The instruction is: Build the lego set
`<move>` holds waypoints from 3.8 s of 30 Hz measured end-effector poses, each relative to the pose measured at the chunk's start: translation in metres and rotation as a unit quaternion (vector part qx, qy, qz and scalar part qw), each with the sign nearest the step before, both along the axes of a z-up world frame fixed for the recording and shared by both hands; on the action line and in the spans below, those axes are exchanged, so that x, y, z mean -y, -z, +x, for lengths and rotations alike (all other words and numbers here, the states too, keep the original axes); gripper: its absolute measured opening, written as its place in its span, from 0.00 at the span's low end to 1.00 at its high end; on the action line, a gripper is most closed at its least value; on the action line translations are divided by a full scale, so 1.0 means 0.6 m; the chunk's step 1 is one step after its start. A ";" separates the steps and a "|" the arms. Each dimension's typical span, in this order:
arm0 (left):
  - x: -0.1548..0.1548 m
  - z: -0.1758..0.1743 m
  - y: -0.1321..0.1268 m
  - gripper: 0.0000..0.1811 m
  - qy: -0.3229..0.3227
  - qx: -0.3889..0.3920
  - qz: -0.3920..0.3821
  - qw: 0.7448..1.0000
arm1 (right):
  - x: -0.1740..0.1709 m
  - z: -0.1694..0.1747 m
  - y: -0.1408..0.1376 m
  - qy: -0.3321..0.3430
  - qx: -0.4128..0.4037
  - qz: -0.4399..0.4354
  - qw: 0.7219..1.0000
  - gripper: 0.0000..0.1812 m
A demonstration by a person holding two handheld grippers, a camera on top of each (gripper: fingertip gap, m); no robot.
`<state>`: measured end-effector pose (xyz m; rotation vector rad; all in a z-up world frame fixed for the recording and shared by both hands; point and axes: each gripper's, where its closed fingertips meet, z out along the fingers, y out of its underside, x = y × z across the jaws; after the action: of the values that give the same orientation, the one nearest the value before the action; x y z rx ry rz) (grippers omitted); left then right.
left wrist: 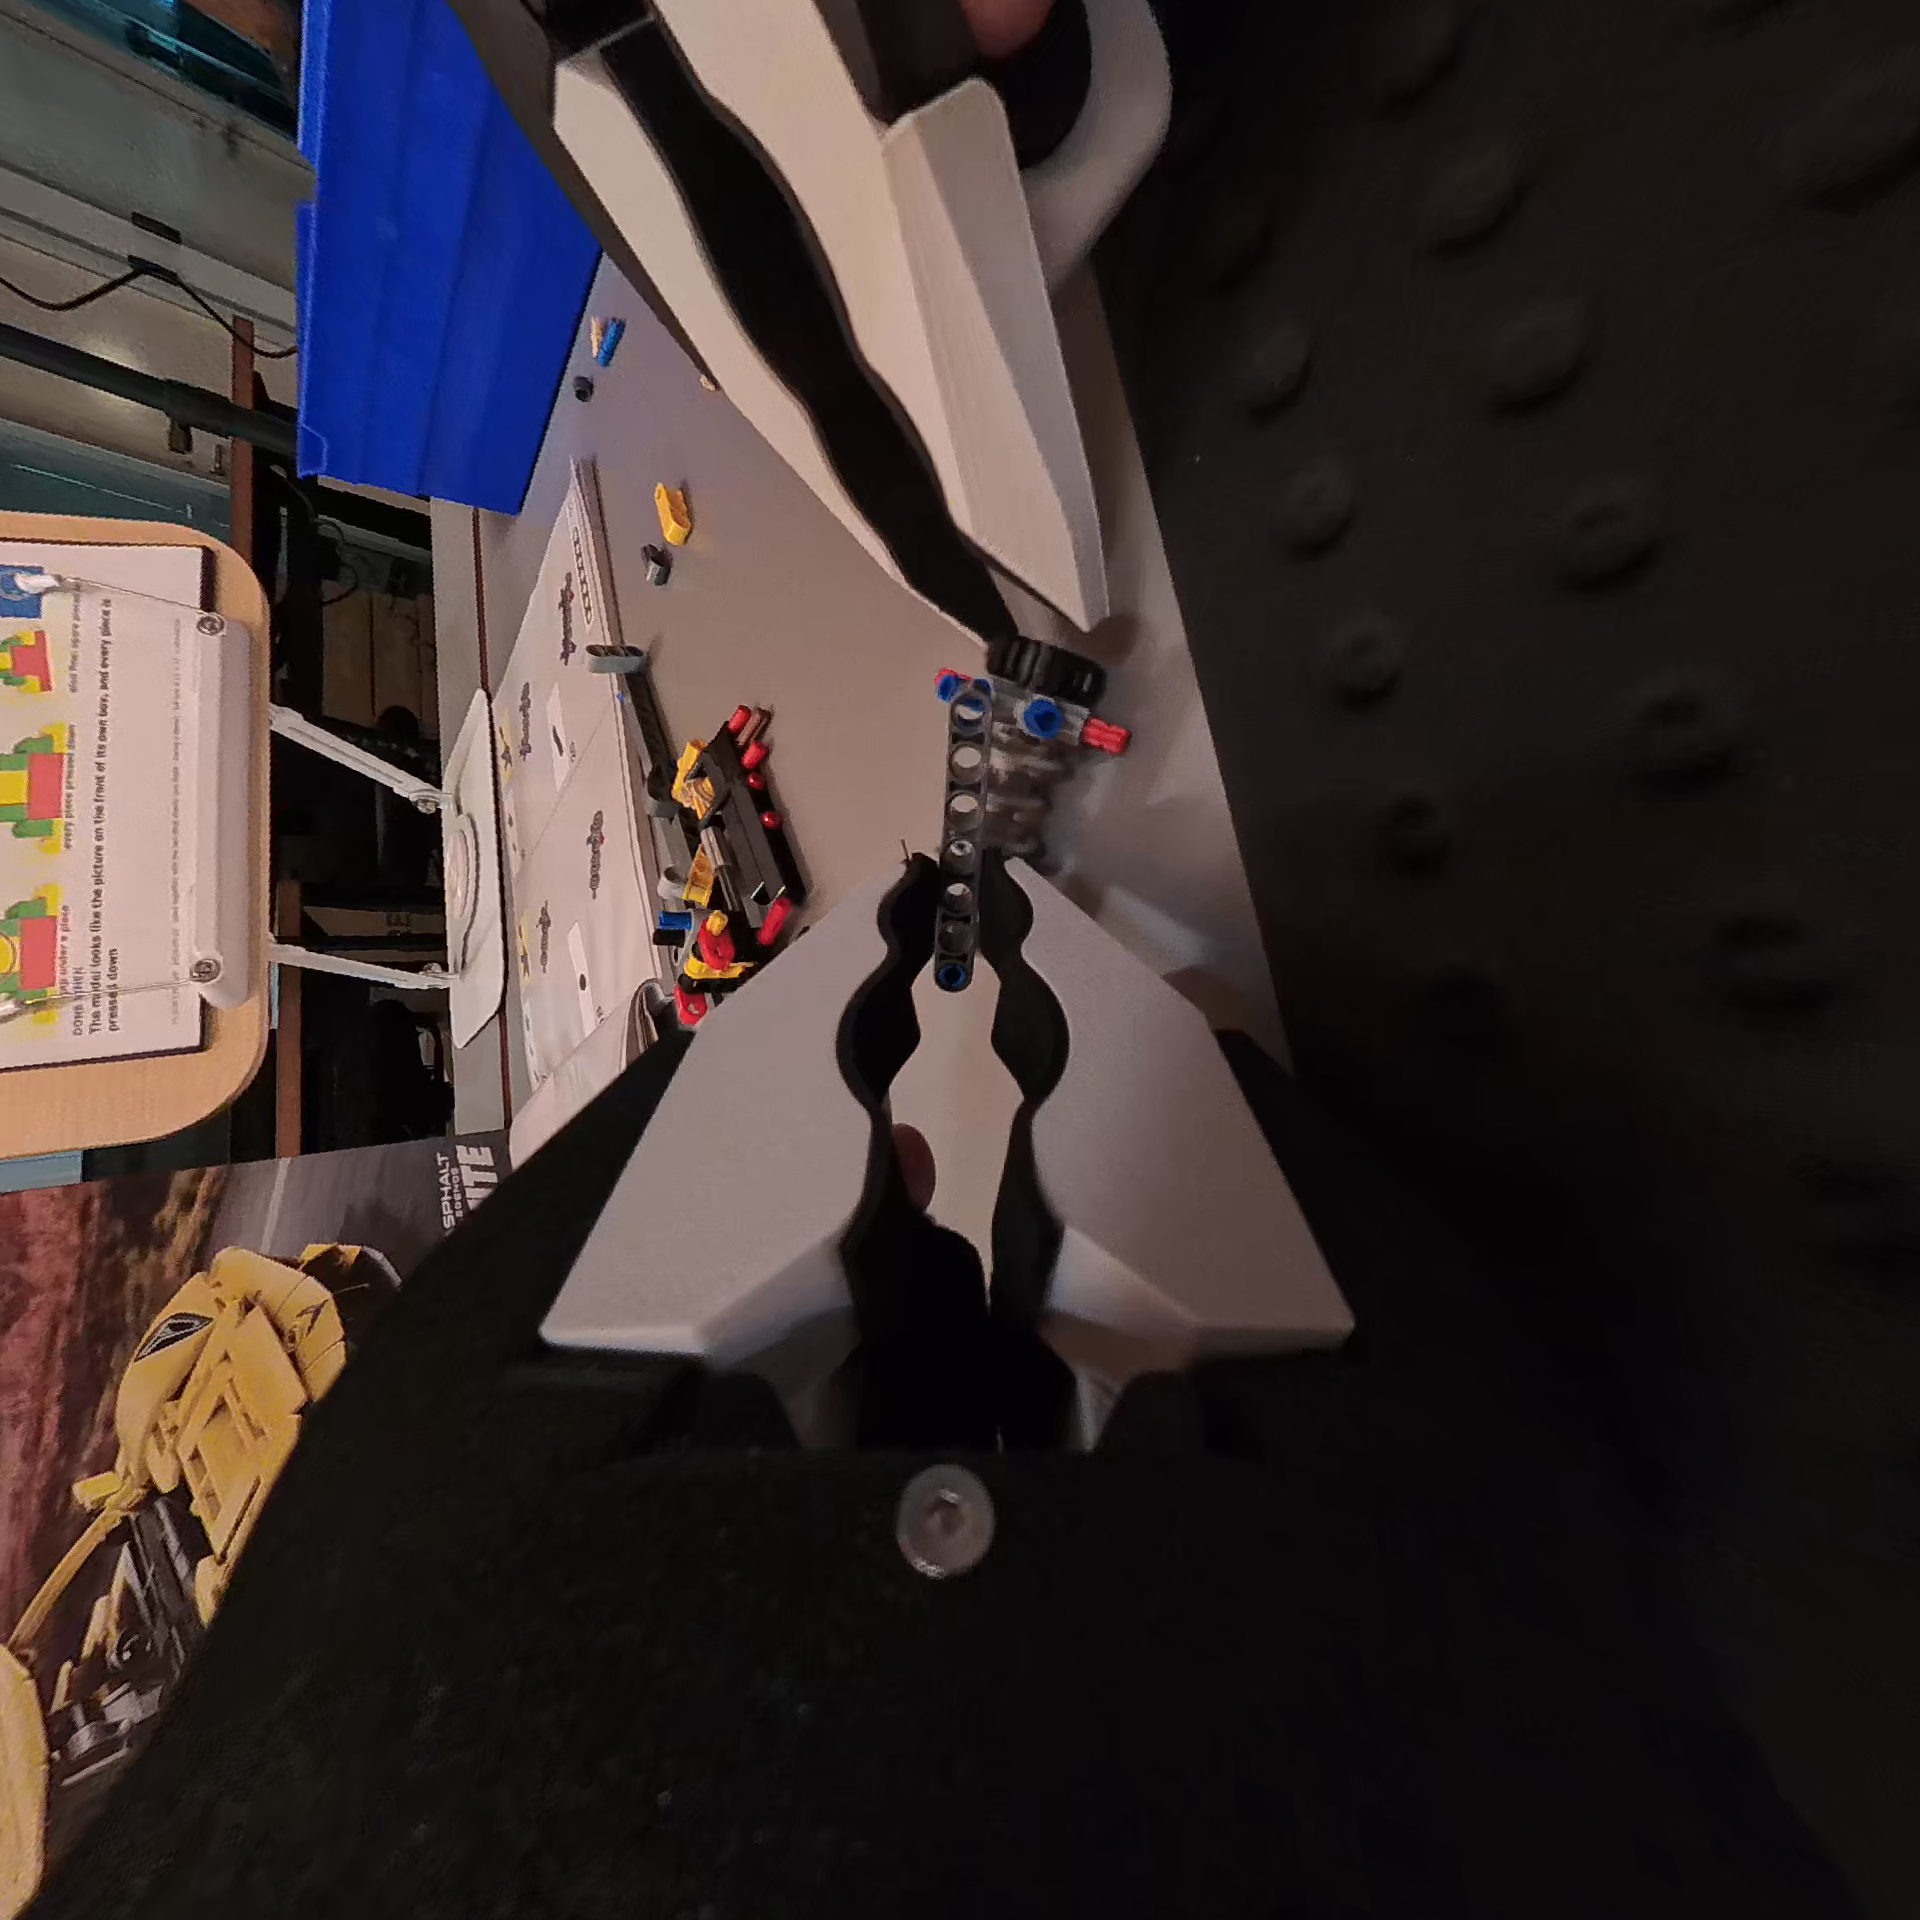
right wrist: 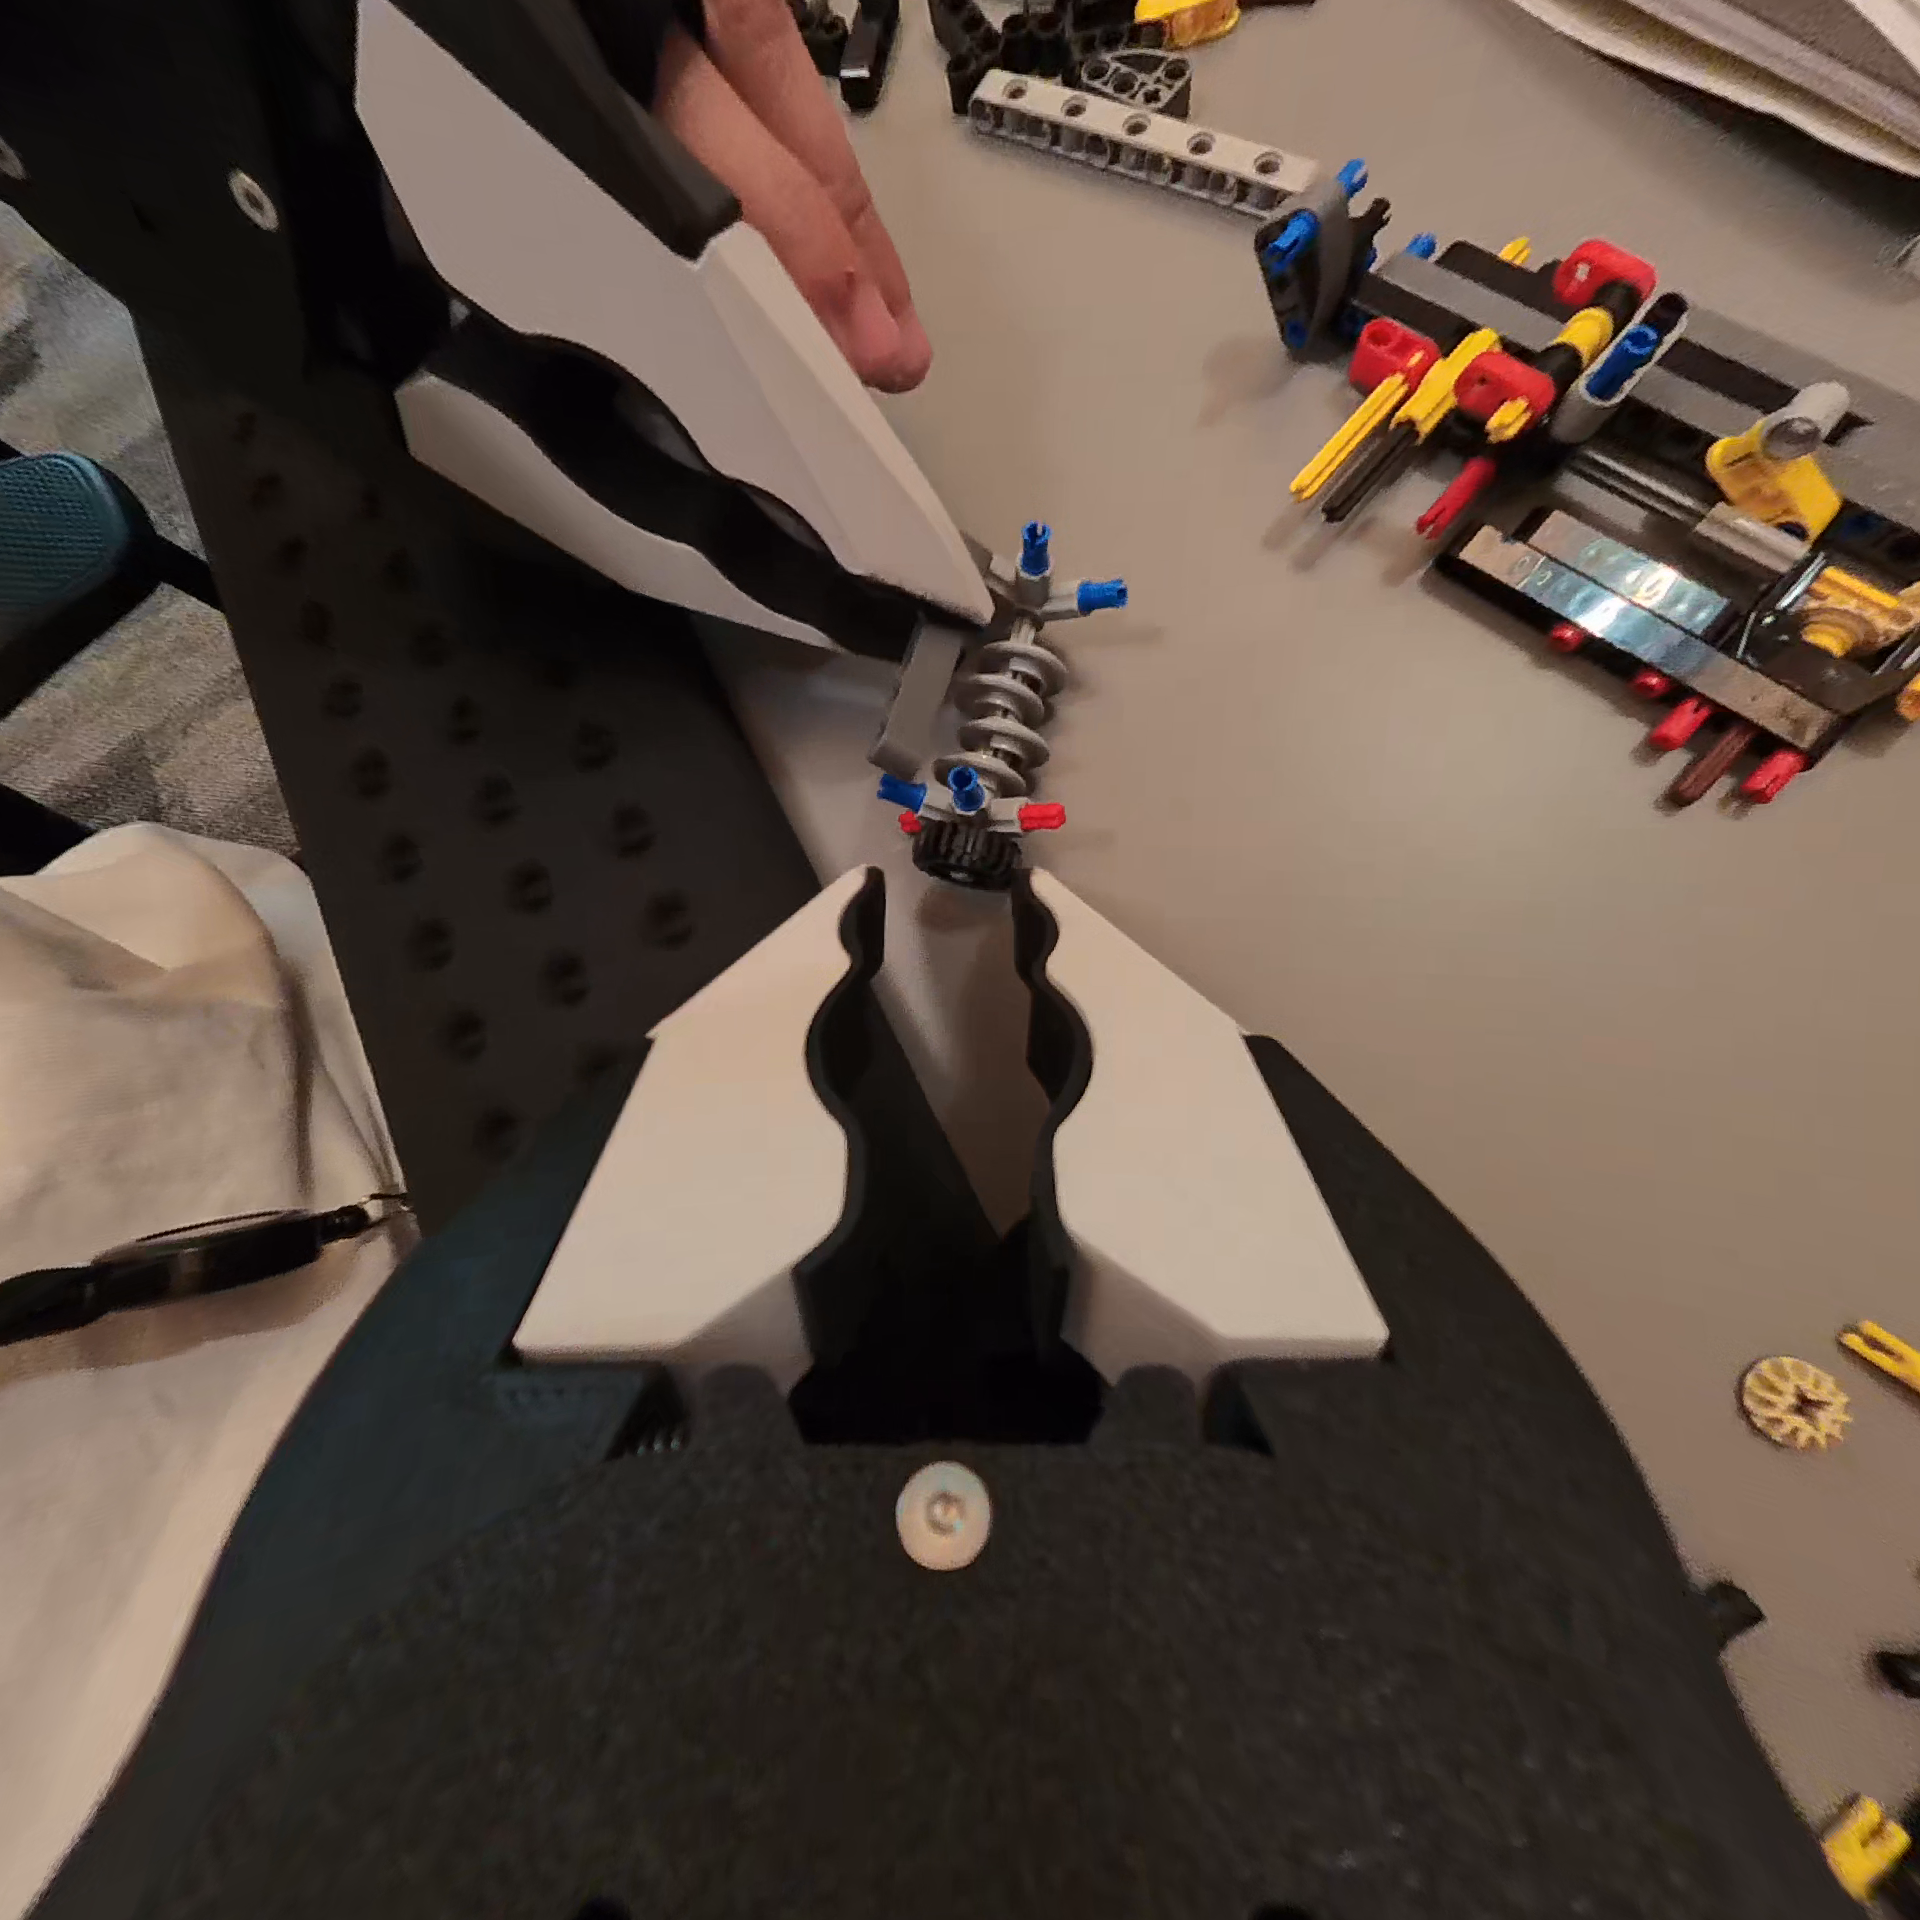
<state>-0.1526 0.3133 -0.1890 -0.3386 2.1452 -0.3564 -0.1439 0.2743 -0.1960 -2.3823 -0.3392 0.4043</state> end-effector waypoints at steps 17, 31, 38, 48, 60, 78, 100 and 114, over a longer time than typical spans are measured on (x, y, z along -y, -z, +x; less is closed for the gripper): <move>0.005 -0.006 0.005 0.04 0.006 -0.066 0.001 0.998 | -0.012 -0.005 0.008 -0.007 0.005 -0.009 1.000 0.11; 0.003 0.004 -0.004 0.03 0.016 -0.008 0.024 1.000 | -0.014 -0.001 0.009 0.022 -0.135 -0.076 0.988 0.11; 0.002 0.006 0.004 0.03 0.028 -0.004 0.071 0.997 | -0.016 0.001 0.007 0.037 -0.185 -0.094 0.978 0.11; 0.006 0.008 0.004 0.03 0.019 -0.002 0.057 0.998 | 0.001 0.021 -0.026 -0.022 -0.050 0.015 0.998 0.14; 0.005 0.012 0.005 0.03 0.007 -0.014 0.044 0.999 | -0.016 0.009 0.006 -0.019 0.047 0.007 0.999 0.11; -0.002 0.012 0.000 0.03 0.041 0.036 0.092 0.994 | -0.022 0.005 0.008 0.012 -0.181 -0.095 0.979 0.11; -0.003 0.012 0.004 0.04 0.068 0.043 0.003 0.997 | -0.018 0.020 -0.025 -0.092 0.003 0.053 0.994 0.17; -0.001 0.009 0.005 0.04 0.048 0.023 -0.022 0.998 | -0.035 -0.002 -0.006 -0.225 0.192 0.182 0.938 0.12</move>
<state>-0.1473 0.3140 -0.1920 -0.2494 2.1148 -0.4623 -0.1449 0.2953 -0.1926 -1.9917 -1.0574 0.0578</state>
